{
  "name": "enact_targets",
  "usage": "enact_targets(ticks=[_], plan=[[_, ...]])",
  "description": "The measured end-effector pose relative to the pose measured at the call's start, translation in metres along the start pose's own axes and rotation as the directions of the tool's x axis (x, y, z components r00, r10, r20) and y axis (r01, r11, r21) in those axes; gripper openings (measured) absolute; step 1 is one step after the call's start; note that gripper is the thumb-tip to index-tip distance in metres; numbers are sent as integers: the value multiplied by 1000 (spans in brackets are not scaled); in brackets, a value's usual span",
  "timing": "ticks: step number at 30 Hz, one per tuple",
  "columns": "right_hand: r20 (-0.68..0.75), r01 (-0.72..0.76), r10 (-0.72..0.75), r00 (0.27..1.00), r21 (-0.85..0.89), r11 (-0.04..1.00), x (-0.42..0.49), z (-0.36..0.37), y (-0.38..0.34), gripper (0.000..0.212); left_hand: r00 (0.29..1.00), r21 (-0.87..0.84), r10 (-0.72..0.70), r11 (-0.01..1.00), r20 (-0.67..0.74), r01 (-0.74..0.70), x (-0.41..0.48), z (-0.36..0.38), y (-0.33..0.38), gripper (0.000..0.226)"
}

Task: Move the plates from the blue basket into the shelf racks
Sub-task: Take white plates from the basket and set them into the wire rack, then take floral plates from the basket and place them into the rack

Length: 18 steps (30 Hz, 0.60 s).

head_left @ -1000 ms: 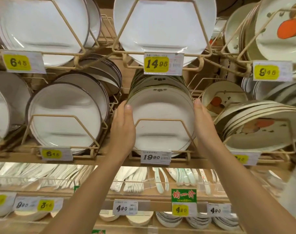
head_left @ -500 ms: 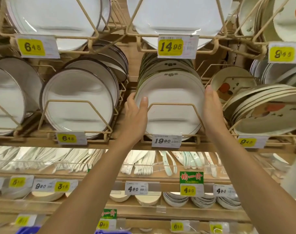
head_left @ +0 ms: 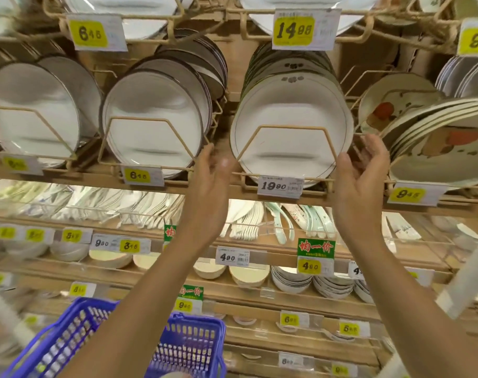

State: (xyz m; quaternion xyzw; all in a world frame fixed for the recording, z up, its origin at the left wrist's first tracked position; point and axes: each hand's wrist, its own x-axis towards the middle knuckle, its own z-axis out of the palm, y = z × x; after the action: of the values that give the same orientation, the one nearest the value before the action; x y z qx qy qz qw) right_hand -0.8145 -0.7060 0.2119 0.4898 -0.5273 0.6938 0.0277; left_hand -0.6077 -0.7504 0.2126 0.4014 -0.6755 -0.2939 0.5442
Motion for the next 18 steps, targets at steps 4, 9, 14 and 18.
enact_targets(ticks=[4, 9, 14, 18], plan=[[57, -22, 15, 998, 137, 990, -35, -16, -2, 39, 996, -51, -73, 996, -43, 71, -47, -13, 0, 52], [207, -161, 99, 973, 307, 938, -89, -35, 6, 26, 969, -103, -235, 968, -77, 227, -123, -18, -10, 41], [484, -389, 236, 843, 244, 889, -156, -37, 18, 15, 876, -62, -450, 893, -173, 446, -197, -37, -31, 42], [660, -524, 341, 669, 94, 846, -211, -32, 21, 22, 807, -47, -541, 836, -235, 547, -239, -65, -46, 40]])
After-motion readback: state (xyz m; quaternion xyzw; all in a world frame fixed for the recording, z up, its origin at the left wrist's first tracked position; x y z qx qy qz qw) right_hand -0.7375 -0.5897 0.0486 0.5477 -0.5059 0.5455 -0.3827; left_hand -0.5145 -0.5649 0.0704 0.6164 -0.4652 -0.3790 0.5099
